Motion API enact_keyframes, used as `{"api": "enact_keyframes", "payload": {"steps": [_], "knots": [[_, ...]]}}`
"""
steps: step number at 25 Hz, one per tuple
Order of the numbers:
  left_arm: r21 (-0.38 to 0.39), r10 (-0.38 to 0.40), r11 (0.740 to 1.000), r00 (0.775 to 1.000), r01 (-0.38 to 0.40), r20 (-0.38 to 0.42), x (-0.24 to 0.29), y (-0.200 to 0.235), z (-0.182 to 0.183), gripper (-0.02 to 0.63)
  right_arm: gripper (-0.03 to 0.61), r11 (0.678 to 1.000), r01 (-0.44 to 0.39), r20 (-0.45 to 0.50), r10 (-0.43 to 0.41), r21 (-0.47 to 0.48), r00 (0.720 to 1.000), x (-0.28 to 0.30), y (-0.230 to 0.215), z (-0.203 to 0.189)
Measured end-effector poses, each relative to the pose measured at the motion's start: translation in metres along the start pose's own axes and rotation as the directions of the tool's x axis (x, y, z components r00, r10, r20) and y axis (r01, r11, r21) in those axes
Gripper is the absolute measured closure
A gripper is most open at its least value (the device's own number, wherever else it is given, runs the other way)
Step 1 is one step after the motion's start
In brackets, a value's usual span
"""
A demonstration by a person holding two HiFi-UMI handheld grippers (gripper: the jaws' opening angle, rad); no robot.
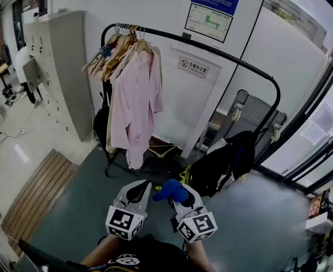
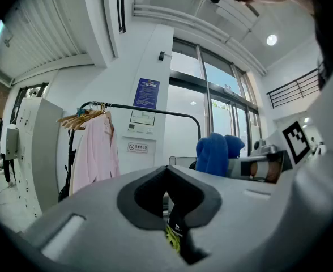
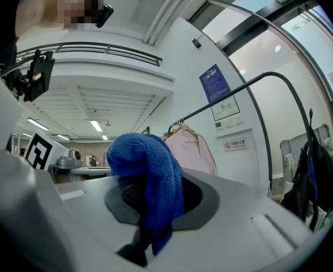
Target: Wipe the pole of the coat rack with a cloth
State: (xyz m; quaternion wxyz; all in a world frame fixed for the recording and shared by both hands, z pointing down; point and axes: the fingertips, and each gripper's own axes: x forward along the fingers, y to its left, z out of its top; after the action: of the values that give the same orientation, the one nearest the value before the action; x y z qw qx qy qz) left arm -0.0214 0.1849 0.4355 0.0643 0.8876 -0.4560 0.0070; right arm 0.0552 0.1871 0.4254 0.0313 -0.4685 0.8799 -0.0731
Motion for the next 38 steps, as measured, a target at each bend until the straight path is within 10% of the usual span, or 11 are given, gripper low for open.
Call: {"api": "enact_keyframes", "payload": {"steps": [38], "knots": [[-0.095,-0.026,0.995,0.998,0.02,-0.064,-0.004,0.058,-0.035,0.609,0.506,0.996,-0.002,-0.12,0.013,0.092,0.993,0.054,0.025,-0.055]]}}
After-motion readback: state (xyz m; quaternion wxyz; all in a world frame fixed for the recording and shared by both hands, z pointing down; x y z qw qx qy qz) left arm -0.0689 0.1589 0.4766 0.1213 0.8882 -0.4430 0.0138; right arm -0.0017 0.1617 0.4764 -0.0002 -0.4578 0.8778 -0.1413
